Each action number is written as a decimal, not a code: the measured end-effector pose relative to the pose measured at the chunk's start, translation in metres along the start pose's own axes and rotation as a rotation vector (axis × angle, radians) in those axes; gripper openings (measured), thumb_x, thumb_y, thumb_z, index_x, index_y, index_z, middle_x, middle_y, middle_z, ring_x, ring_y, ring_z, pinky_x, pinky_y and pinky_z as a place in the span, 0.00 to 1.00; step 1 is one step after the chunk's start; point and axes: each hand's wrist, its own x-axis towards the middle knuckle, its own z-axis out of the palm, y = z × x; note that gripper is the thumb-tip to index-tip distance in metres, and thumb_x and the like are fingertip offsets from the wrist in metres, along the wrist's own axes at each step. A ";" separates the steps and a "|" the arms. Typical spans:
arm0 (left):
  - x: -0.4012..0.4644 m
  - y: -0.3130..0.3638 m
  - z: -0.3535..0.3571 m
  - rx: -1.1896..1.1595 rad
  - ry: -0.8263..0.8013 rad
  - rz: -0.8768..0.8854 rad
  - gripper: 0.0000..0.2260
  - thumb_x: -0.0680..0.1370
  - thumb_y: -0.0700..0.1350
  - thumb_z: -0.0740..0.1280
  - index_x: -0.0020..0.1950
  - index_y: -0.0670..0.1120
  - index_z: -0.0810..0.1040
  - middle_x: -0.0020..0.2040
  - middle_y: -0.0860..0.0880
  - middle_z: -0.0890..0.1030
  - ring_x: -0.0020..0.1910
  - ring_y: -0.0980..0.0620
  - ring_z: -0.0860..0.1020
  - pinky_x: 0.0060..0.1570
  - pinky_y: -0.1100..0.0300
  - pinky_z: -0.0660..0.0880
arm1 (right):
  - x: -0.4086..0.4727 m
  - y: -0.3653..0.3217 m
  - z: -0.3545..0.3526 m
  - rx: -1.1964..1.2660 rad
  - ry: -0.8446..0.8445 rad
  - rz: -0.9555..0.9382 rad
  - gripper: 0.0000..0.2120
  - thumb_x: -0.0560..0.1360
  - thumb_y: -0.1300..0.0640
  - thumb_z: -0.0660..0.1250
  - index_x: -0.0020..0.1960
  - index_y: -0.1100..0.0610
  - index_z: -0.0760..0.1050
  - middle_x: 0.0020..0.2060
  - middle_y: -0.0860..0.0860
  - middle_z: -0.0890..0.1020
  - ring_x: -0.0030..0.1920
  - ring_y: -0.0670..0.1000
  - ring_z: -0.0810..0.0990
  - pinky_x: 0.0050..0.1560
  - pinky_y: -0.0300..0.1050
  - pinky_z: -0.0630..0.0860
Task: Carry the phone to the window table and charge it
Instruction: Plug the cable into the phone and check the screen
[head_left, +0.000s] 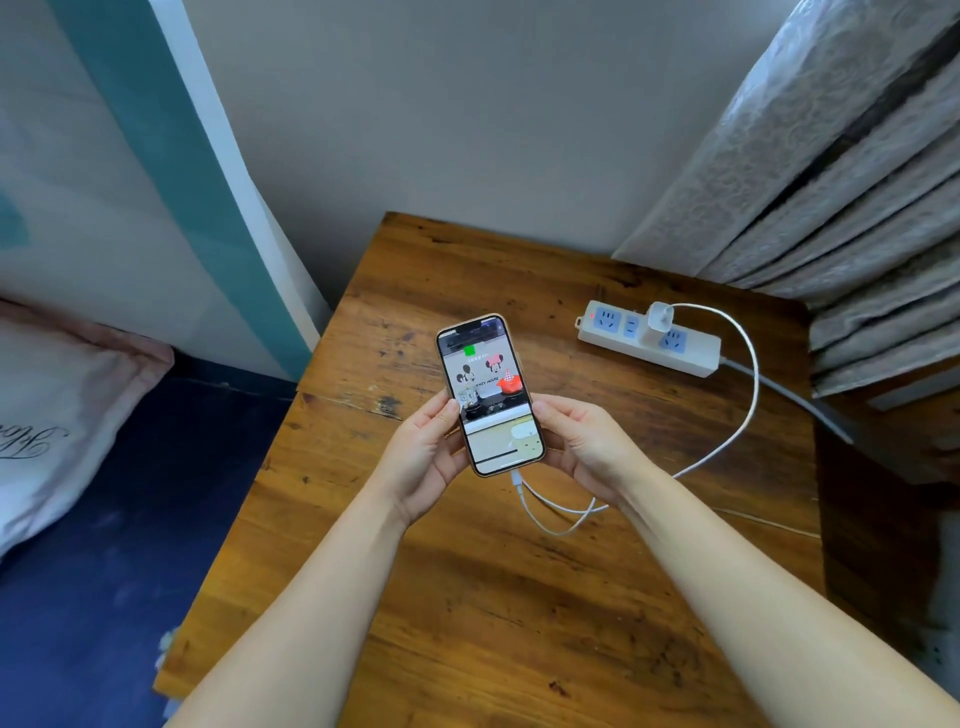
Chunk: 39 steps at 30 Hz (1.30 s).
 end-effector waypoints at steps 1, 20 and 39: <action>0.000 0.002 -0.009 -0.003 0.026 0.001 0.14 0.80 0.42 0.58 0.65 0.44 0.74 0.57 0.46 0.82 0.53 0.49 0.80 0.50 0.53 0.79 | 0.006 0.001 0.009 -0.026 -0.001 -0.001 0.10 0.78 0.58 0.61 0.55 0.55 0.81 0.46 0.52 0.86 0.45 0.49 0.84 0.43 0.43 0.82; 0.014 0.038 -0.122 0.106 0.538 -0.162 0.24 0.81 0.54 0.51 0.71 0.40 0.61 0.71 0.43 0.68 0.67 0.48 0.69 0.64 0.51 0.68 | 0.128 0.054 0.124 -0.559 0.201 0.035 0.14 0.79 0.60 0.59 0.57 0.59 0.81 0.52 0.56 0.84 0.48 0.50 0.80 0.42 0.40 0.73; 0.018 0.038 -0.110 0.079 0.561 -0.175 0.26 0.81 0.57 0.50 0.72 0.40 0.62 0.72 0.42 0.67 0.69 0.46 0.67 0.68 0.50 0.64 | 0.143 0.034 0.115 -1.174 0.016 0.070 0.23 0.76 0.68 0.53 0.67 0.55 0.73 0.60 0.61 0.74 0.56 0.60 0.76 0.51 0.44 0.72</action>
